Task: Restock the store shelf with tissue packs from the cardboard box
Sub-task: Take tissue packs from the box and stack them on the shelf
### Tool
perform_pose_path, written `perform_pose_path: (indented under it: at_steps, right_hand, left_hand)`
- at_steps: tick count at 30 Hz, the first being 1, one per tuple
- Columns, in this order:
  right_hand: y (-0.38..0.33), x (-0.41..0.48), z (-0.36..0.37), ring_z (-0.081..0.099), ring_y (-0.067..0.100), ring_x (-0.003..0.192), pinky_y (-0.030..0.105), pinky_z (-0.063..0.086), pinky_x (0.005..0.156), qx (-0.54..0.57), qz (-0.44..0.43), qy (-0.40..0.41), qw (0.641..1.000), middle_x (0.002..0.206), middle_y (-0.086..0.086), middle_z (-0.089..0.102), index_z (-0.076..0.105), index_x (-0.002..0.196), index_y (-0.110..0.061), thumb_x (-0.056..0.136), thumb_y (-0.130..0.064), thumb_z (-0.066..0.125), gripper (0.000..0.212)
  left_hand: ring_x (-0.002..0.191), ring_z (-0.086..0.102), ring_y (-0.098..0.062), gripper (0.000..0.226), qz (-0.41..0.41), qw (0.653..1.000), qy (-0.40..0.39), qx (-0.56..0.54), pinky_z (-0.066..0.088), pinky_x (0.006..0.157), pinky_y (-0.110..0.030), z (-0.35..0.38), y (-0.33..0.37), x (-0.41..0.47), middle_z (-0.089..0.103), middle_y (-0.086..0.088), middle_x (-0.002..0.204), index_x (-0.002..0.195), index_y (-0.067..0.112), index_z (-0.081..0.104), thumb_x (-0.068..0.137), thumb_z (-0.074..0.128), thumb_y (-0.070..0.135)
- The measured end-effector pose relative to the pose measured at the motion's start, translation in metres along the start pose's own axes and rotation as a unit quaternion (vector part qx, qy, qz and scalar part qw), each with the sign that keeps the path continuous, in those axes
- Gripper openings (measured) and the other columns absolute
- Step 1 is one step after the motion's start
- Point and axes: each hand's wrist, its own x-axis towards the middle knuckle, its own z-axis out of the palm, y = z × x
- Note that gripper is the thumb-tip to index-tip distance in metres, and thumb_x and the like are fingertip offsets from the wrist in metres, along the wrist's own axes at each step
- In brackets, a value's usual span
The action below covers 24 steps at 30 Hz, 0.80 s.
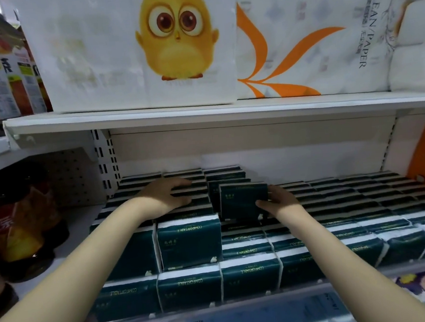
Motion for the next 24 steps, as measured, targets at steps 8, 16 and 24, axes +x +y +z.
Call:
perform_pose_path:
  at_steps: [8, 16, 24]
  right_hand:
    - [-0.004, 0.017, 0.022, 0.055, 0.023, 0.114, 0.033, 0.051, 0.089, -0.126, -0.009, -0.009, 0.992, 0.131, 0.005, 0.053, 0.041, 0.134, -0.014, 0.084, -0.024, 0.075, 0.061]
    - [-0.006, 0.024, 0.021, 0.058, 0.024, 0.116, 0.031, 0.050, 0.089, -0.122, -0.023, -0.017, 0.992, 0.131, 0.010, 0.059, 0.039, 0.137, -0.013, 0.088, -0.020, 0.072, 0.060]
    - [-0.004, 0.022, 0.025, 0.051, 0.025, 0.128, 0.034, 0.046, 0.100, -0.159, -0.033, -0.028, 0.986, 0.142, 0.009, 0.051, 0.030, 0.148, -0.015, 0.088, -0.020, 0.071, 0.073]
  left_hand:
    - [0.133, 0.042, -0.014, 0.046, 0.012, 1.000, -0.016, 0.005, 0.033, 0.109, -0.029, 0.000, -0.009, 0.007, 0.044, 0.010, 0.147, 0.138, 0.035, 0.048, 0.094, 0.057, 0.044]
    - [0.133, 0.042, -0.013, 0.043, 0.016, 1.000, -0.025, 0.004, 0.033, 0.108, -0.029, 0.001, -0.014, 0.011, 0.045, 0.011, 0.146, 0.135, 0.037, 0.051, 0.093, 0.058, 0.044]
    - [0.132, 0.043, -0.013, 0.042, 0.007, 1.000, -0.021, 0.001, 0.032, 0.105, -0.026, 0.002, -0.009, 0.009, 0.047, 0.010, 0.145, 0.135, 0.035, 0.052, 0.094, 0.058, 0.041]
